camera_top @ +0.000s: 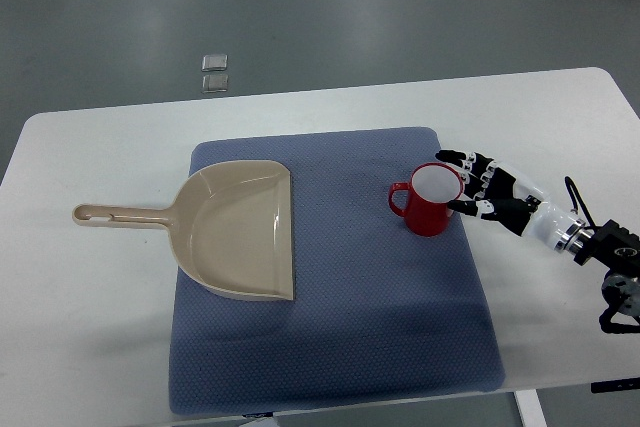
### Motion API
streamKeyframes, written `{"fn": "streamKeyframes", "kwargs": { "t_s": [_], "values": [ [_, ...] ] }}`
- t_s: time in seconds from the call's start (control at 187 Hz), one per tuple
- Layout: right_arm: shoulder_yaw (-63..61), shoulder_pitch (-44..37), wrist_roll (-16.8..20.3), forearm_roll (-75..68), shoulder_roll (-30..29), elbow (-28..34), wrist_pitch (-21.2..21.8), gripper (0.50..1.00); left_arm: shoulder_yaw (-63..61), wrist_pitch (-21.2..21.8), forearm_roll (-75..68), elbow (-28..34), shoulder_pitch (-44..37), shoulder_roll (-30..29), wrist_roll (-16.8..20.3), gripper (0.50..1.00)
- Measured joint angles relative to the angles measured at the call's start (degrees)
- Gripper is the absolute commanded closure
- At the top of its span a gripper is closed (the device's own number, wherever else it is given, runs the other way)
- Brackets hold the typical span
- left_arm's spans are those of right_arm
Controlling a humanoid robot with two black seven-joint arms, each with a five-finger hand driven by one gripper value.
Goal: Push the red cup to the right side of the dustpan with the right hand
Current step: 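Place the right hand's fingers against the red mug's side, then push the red mug with the right hand toward the dustpan's edge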
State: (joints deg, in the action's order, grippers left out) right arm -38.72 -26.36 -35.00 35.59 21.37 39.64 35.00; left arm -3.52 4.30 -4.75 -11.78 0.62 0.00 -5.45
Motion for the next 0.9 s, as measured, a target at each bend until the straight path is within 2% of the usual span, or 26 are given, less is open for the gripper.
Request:
{"fn": "streamKeyframes", "kwargs": {
  "t_s": [0.898],
  "values": [
    [0.4, 1.1, 0.0, 0.4, -4.2, 0.0, 0.0, 0.566, 0.0, 0.0, 0.0, 0.0, 0.0, 0.0, 0.0, 0.500]
  ]
}}
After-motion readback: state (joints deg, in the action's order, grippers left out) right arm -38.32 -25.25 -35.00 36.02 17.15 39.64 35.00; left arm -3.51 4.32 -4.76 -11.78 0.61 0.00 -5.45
